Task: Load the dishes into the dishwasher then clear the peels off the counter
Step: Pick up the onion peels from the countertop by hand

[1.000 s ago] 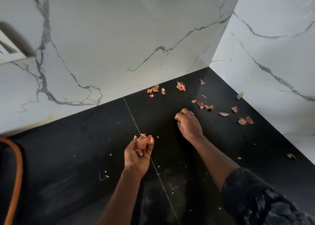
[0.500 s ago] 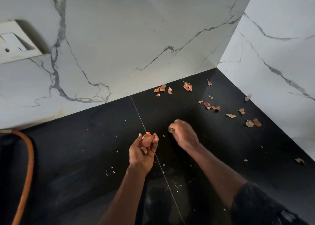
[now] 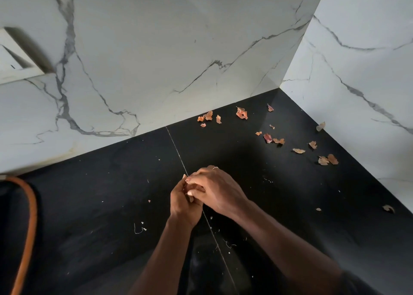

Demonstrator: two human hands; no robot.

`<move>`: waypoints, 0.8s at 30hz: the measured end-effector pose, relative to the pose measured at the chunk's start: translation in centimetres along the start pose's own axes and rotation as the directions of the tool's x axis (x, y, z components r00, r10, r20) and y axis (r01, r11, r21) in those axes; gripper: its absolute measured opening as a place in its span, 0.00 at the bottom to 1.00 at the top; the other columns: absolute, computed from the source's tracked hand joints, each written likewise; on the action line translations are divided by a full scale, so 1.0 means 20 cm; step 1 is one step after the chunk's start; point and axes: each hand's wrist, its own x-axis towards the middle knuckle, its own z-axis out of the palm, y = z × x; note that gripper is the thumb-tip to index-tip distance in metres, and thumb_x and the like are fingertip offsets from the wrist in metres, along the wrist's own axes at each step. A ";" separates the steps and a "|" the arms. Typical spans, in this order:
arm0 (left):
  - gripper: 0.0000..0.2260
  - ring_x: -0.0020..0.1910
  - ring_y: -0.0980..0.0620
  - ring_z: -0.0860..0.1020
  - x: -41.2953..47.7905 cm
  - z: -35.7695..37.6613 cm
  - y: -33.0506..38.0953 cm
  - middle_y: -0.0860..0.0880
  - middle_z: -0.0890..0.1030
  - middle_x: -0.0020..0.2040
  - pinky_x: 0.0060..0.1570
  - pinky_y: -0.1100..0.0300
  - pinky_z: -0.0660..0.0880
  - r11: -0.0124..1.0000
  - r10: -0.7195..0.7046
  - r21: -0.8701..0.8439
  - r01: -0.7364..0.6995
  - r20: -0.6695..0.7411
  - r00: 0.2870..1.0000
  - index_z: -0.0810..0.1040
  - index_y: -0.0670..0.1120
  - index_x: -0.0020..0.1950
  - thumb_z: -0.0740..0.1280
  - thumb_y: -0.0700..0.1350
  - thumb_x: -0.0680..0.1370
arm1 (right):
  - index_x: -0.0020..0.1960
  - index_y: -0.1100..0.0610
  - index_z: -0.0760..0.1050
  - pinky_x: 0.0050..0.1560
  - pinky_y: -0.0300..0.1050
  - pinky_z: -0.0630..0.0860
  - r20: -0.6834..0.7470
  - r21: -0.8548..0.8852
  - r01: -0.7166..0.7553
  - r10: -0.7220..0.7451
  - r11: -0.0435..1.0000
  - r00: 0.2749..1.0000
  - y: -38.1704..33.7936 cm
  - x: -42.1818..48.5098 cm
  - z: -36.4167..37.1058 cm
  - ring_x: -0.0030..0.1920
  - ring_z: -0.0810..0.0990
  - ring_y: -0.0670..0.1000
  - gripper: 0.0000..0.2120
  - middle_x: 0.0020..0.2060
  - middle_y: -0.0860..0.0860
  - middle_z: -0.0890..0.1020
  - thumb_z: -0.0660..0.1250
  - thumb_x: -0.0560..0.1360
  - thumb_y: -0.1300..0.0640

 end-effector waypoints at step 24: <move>0.15 0.44 0.44 0.83 -0.01 0.02 -0.03 0.36 0.84 0.48 0.52 0.54 0.74 0.997 -0.077 -0.025 0.077 -0.011 0.997 0.80 0.38 0.57 0.61 0.48 0.83 | 0.53 0.57 0.78 0.48 0.46 0.77 -0.055 -0.375 -0.475 0.492 0.796 0.869 0.94 0.17 -0.11 0.50 0.76 0.52 0.06 0.52 0.52 0.75 0.67 0.77 0.64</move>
